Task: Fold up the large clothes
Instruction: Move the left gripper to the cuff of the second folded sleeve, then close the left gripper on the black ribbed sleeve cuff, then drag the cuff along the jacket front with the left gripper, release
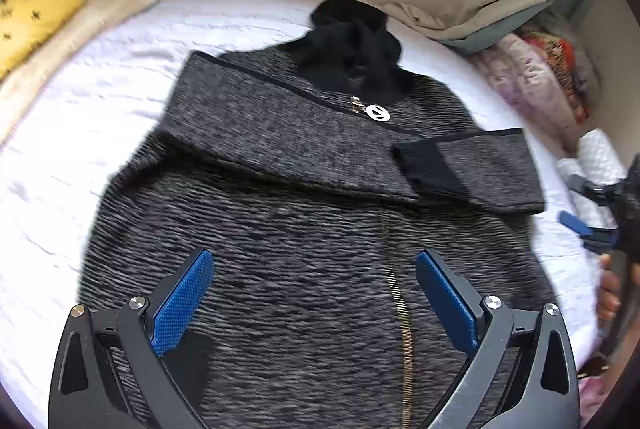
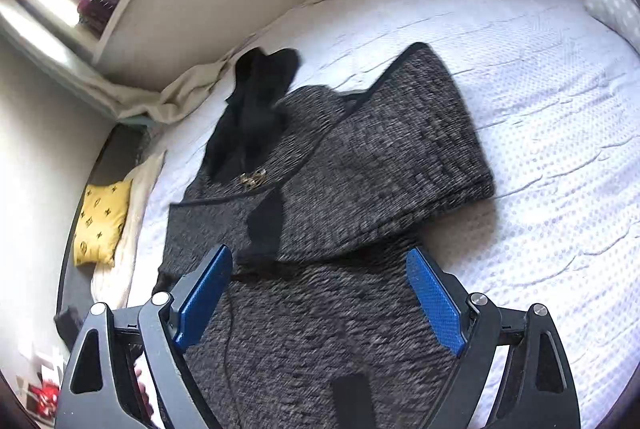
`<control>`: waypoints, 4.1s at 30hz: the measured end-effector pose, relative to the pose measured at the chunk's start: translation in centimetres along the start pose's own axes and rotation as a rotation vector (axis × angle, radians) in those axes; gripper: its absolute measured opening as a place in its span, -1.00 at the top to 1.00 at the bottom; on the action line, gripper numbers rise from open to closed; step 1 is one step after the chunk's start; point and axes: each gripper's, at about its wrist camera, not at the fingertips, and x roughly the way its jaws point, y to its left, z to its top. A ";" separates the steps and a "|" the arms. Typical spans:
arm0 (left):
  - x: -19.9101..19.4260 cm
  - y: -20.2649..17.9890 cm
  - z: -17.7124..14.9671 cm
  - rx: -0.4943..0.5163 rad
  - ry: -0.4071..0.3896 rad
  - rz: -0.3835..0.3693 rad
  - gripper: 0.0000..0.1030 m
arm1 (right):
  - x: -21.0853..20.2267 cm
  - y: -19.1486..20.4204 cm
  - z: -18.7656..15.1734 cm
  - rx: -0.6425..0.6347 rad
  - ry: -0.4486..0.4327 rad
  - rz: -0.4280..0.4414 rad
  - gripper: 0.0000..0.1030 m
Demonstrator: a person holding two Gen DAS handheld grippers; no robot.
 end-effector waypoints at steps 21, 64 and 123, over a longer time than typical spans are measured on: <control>11.0 -7.3 5.5 -0.270 0.270 -0.384 -0.49 | -3.1 0.9 2.2 -0.047 -0.075 0.069 -0.72; 17.3 -11.0 8.5 -0.302 0.246 -0.369 0.82 | -3.3 -0.8 3.5 0.092 -0.089 0.119 -0.72; 6.0 1.1 9.1 -0.031 -0.047 0.179 0.06 | -0.2 -1.2 2.9 0.126 -0.022 0.049 -0.72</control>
